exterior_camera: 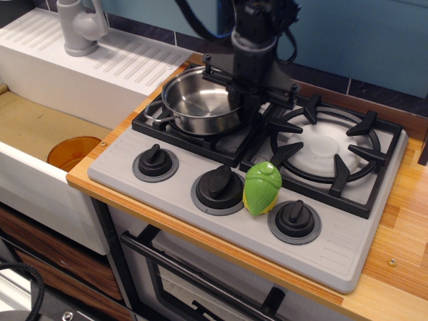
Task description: Put pot or pan on stove and put corncob in pot or pan
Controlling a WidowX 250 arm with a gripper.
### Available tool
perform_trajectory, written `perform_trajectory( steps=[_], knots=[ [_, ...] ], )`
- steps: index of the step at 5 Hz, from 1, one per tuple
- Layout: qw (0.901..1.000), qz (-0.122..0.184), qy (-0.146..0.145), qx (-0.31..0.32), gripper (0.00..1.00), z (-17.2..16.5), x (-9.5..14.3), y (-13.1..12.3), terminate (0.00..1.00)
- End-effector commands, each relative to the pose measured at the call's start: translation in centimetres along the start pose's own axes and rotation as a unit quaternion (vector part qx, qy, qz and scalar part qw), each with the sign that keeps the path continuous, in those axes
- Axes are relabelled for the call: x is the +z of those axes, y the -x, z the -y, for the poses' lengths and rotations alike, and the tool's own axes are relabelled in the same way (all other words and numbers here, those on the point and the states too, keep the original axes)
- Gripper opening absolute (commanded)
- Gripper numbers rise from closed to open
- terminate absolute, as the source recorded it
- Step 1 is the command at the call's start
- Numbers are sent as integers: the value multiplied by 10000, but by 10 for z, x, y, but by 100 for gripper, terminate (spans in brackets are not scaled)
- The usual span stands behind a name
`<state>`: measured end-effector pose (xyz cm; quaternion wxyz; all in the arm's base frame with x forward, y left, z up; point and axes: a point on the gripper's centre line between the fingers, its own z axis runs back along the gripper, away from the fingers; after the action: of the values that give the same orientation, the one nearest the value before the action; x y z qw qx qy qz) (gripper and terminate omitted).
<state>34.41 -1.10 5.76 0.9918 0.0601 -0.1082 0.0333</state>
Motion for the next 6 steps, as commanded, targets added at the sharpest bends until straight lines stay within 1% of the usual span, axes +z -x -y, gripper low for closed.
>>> perform_trajectory(
  steps=[1,3,4,5,6],
  knots=[
    [9992,251,-221,204,0,27,68,-23,0],
    [9977,285,-449,430,0,71,84,-22,0],
    [9965,372,-500,552,0,90,81,-19,0],
    [9955,523,-508,611,0,105,69,-21,0],
    [9950,668,-435,600,0,111,53,-27,0]
  ],
)
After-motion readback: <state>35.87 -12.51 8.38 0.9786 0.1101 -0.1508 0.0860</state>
